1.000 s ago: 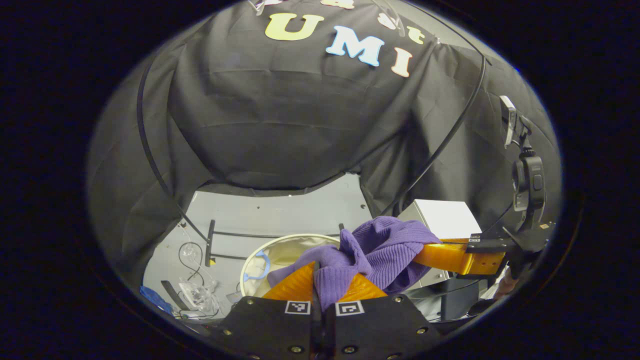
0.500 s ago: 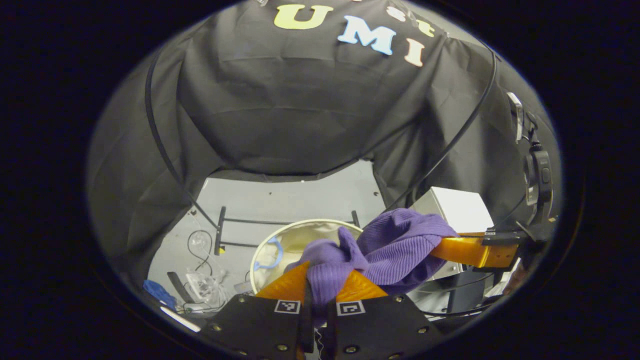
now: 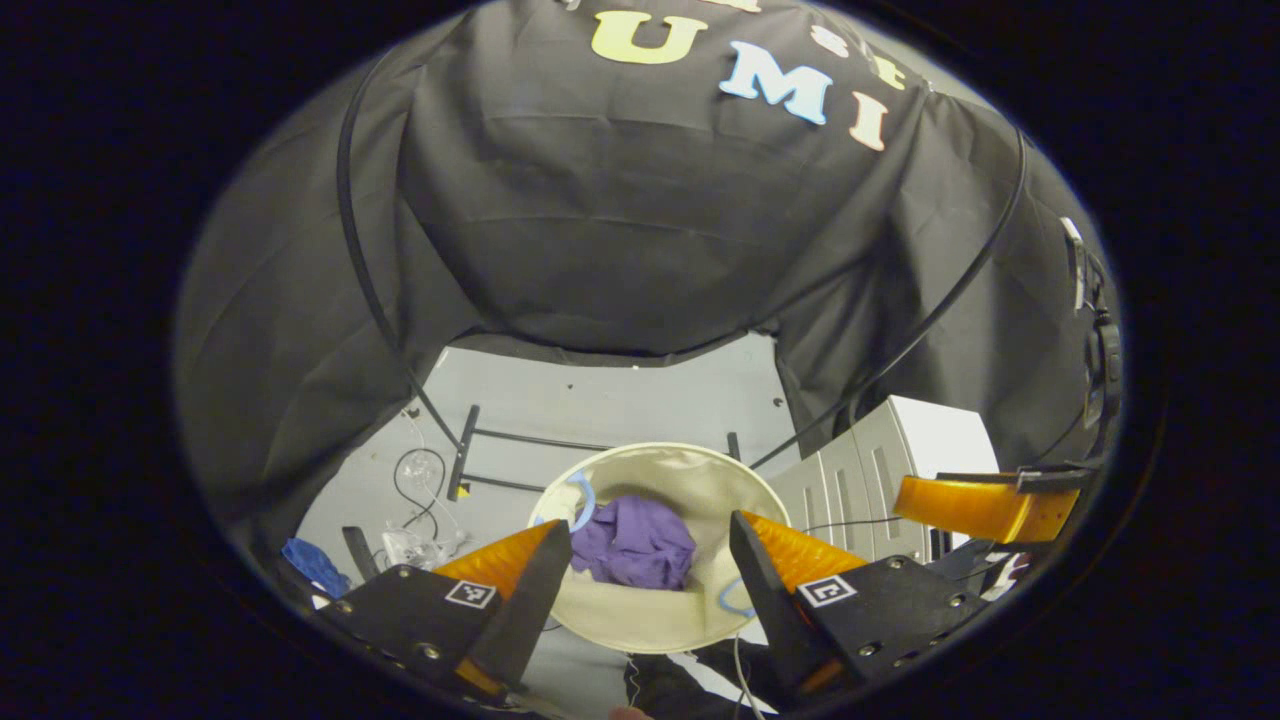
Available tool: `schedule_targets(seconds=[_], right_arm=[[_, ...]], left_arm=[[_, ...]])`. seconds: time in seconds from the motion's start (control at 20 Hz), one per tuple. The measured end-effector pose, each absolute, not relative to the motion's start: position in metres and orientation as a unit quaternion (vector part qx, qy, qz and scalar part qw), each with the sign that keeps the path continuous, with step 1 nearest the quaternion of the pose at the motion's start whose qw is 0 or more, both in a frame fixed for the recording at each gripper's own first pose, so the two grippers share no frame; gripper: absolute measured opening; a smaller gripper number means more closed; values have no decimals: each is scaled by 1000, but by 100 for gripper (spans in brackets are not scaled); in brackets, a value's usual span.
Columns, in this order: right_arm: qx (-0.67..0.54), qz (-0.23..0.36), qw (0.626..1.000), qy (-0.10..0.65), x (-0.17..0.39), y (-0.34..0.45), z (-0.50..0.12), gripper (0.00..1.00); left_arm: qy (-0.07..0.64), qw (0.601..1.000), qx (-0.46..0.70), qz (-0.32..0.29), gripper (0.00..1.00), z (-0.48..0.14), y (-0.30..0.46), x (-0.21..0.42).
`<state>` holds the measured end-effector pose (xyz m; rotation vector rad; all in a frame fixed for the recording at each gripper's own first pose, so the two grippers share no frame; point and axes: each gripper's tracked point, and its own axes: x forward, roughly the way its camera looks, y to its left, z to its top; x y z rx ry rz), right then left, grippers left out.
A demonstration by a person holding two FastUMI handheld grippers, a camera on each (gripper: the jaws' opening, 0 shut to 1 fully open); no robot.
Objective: Grasp the clothes on the hanger with both hands and then place them into the laundry hamper below.
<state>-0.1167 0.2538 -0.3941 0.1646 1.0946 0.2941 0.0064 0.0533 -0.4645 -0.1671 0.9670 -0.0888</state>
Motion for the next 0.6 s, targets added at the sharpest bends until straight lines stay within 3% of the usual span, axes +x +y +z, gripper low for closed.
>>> schedule_targets(seconds=[0.1,0.15,0.2,0.6], right_arm=[[71,130,850,505,-113,240,-379,95],[68,126,854,500,-113,233,-371,91],[64,120,858,495,-113,225,-363,96],[76,48,899,430,-101,141,-299,96]], left_arm=[[462,882,-91,-36,92,-462,59,0],[461,882,-93,-33,92,-461,63,-3],[459,883,-94,-31,92,-460,67,-7],[392,918,-45,-46,92,-387,72,17]])
